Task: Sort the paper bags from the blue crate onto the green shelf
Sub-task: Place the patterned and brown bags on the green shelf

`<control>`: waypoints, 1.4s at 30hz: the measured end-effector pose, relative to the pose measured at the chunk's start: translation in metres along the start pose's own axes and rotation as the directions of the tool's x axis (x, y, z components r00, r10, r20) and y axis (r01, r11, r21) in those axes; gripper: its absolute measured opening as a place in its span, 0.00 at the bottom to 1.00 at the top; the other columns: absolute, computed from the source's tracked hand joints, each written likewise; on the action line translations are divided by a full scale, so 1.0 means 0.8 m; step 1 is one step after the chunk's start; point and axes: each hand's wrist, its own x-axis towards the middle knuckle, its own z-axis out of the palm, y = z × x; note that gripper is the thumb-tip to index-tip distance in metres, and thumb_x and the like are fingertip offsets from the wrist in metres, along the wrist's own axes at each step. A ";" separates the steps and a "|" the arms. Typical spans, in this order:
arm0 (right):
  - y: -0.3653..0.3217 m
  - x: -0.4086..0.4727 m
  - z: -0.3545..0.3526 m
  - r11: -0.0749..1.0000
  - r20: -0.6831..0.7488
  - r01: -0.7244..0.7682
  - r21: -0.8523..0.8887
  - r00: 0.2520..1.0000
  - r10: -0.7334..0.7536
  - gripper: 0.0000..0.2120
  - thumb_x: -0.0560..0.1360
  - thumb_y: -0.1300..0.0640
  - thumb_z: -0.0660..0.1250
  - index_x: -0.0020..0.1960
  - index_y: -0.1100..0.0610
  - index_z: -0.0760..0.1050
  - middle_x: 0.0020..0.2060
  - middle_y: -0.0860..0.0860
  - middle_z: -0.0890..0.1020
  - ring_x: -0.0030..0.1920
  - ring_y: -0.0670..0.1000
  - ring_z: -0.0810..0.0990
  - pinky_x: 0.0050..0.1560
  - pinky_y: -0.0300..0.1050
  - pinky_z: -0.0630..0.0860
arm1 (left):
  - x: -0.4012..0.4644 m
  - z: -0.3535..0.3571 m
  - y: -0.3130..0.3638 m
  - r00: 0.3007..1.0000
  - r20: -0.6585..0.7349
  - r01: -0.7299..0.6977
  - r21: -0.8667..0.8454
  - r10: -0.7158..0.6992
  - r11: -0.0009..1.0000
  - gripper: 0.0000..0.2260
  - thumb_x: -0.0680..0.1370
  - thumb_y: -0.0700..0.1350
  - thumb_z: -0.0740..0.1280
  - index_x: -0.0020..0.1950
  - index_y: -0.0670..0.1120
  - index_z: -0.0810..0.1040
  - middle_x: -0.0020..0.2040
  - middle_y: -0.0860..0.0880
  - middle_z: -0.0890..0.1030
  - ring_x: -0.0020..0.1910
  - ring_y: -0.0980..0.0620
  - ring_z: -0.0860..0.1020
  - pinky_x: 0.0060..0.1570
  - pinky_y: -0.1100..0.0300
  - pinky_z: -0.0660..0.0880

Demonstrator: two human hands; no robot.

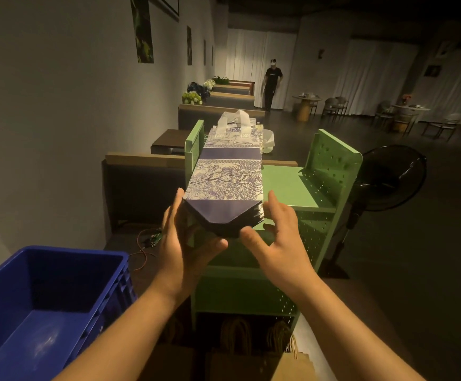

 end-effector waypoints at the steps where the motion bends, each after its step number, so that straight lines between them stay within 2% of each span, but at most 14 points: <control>1: 0.001 0.001 0.003 1.000 -0.032 -0.004 0.006 0.999 0.004 0.52 0.68 0.20 0.57 0.83 0.44 0.47 0.75 0.40 0.60 0.76 0.44 0.62 0.76 0.51 0.65 | -0.002 0.001 0.004 1.000 -0.008 -0.023 0.046 0.024 0.999 0.53 0.61 0.79 0.71 0.81 0.67 0.53 0.79 0.65 0.62 0.72 0.73 0.64 0.65 0.67 0.69; 3: -0.002 0.002 0.009 1.000 -0.089 -0.004 0.028 0.996 0.006 0.49 0.70 0.19 0.49 0.83 0.45 0.46 0.80 0.42 0.55 0.80 0.45 0.55 0.79 0.56 0.59 | -0.001 0.005 0.007 0.997 -0.057 -0.048 0.073 0.052 0.996 0.47 0.62 0.85 0.57 0.77 0.72 0.50 0.80 0.69 0.57 0.73 0.77 0.58 0.69 0.67 0.62; 4: -0.005 0.002 0.012 0.999 -0.103 0.005 0.045 0.995 -0.001 0.48 0.72 0.20 0.46 0.83 0.45 0.47 0.81 0.41 0.55 0.80 0.42 0.53 0.80 0.54 0.56 | 0.000 0.007 0.006 0.995 -0.078 -0.057 0.053 0.061 0.997 0.45 0.63 0.85 0.54 0.77 0.71 0.51 0.79 0.70 0.58 0.73 0.77 0.58 0.71 0.67 0.61; 8: -0.015 0.003 0.023 0.988 -0.106 0.123 0.095 0.988 -0.113 0.36 0.79 0.29 0.46 0.81 0.45 0.57 0.76 0.40 0.65 0.77 0.41 0.60 0.76 0.44 0.60 | 0.002 0.017 0.006 0.994 -0.082 -0.071 -0.077 0.065 0.994 0.47 0.66 0.82 0.59 0.81 0.63 0.56 0.80 0.65 0.61 0.74 0.74 0.62 0.67 0.75 0.65; 11: -0.013 0.007 0.020 0.989 -0.110 0.083 0.120 0.991 -0.070 0.40 0.77 0.26 0.45 0.82 0.47 0.56 0.78 0.40 0.63 0.78 0.39 0.58 0.76 0.35 0.57 | 0.001 0.021 0.003 0.962 -0.248 -0.128 -0.032 0.116 0.991 0.46 0.70 0.80 0.59 0.80 0.54 0.62 0.78 0.56 0.67 0.73 0.65 0.68 0.68 0.68 0.70; 14: -0.018 0.022 0.013 0.972 -0.160 -0.065 0.226 0.982 0.103 0.43 0.75 0.26 0.47 0.82 0.49 0.55 0.80 0.41 0.60 0.79 0.41 0.58 0.80 0.46 0.55 | 0.006 0.018 0.006 0.975 -0.200 -0.106 -0.046 0.095 0.993 0.27 0.77 0.71 0.58 0.75 0.66 0.62 0.77 0.64 0.67 0.76 0.65 0.65 0.70 0.68 0.65; 16: -0.030 0.038 0.008 0.920 -0.156 -0.166 0.355 0.960 0.233 0.47 0.70 0.23 0.52 0.81 0.48 0.60 0.79 0.44 0.64 0.78 0.46 0.62 0.79 0.55 0.58 | 0.010 0.020 0.013 0.976 -0.209 -0.073 -0.069 0.057 0.995 0.24 0.78 0.69 0.58 0.73 0.65 0.65 0.76 0.60 0.68 0.73 0.67 0.67 0.66 0.72 0.66; 18: -0.044 0.054 0.002 0.877 -0.109 -0.227 0.423 0.948 0.298 0.46 0.68 0.24 0.56 0.79 0.48 0.63 0.77 0.47 0.69 0.76 0.49 0.67 0.77 0.56 0.62 | 0.016 0.026 0.021 0.968 -0.252 -0.035 -0.090 0.011 0.995 0.22 0.79 0.64 0.56 0.72 0.61 0.68 0.76 0.56 0.69 0.70 0.67 0.69 0.62 0.76 0.67; 23: -0.062 0.075 -0.005 0.833 0.050 -0.280 0.477 0.955 0.292 0.16 0.82 0.47 0.60 0.67 0.49 0.76 0.59 0.49 0.84 0.60 0.51 0.81 0.52 0.46 0.74 | 0.027 0.038 0.027 0.961 -0.269 0.049 -0.044 -0.059 0.998 0.22 0.83 0.63 0.53 0.76 0.59 0.66 0.74 0.58 0.67 0.67 0.65 0.68 0.58 0.74 0.64; 26: -0.056 0.080 -0.006 0.815 0.104 -0.293 0.500 0.955 0.279 0.15 0.81 0.58 0.60 0.65 0.49 0.77 0.54 0.50 0.87 0.55 0.53 0.86 0.49 0.46 0.78 | 0.026 0.042 0.027 0.959 -0.272 0.073 -0.011 -0.074 0.997 0.21 0.86 0.56 0.52 0.79 0.56 0.65 0.71 0.60 0.65 0.62 0.70 0.68 0.55 0.77 0.63; 32: -0.057 0.081 -0.015 0.839 0.137 -0.292 0.460 0.957 0.257 0.16 0.80 0.55 0.63 0.67 0.49 0.76 0.57 0.49 0.86 0.58 0.53 0.84 0.51 0.44 0.77 | 0.030 0.043 0.031 0.948 -0.300 0.105 -0.020 -0.106 0.994 0.20 0.86 0.55 0.53 0.78 0.56 0.67 0.70 0.59 0.65 0.61 0.69 0.69 0.56 0.77 0.66; 35: -0.059 0.082 -0.019 0.819 0.156 -0.297 0.491 0.955 0.252 0.15 0.83 0.55 0.62 0.69 0.50 0.74 0.57 0.48 0.86 0.55 0.49 0.85 0.47 0.41 0.75 | 0.031 0.043 0.032 0.935 -0.330 0.117 -0.062 -0.131 0.991 0.19 0.86 0.55 0.54 0.76 0.55 0.69 0.71 0.55 0.66 0.66 0.60 0.70 0.68 0.61 0.71; 38: -0.059 0.085 -0.015 0.816 0.167 -0.298 0.496 0.955 0.247 0.15 0.84 0.52 0.62 0.70 0.48 0.73 0.58 0.46 0.85 0.57 0.49 0.85 0.51 0.44 0.76 | 0.031 0.046 0.032 0.926 -0.356 0.120 -0.040 -0.127 0.992 0.21 0.86 0.55 0.53 0.78 0.53 0.68 0.74 0.55 0.66 0.68 0.61 0.67 0.60 0.72 0.66; 42: -0.060 0.085 -0.012 0.804 0.155 -0.292 0.518 0.957 0.247 0.16 0.84 0.50 0.62 0.70 0.48 0.73 0.59 0.46 0.85 0.60 0.51 0.83 0.58 0.49 0.75 | 0.027 0.045 0.032 0.919 -0.377 0.123 -0.002 -0.115 0.992 0.21 0.86 0.54 0.53 0.79 0.52 0.68 0.76 0.55 0.68 0.66 0.63 0.68 0.53 0.79 0.62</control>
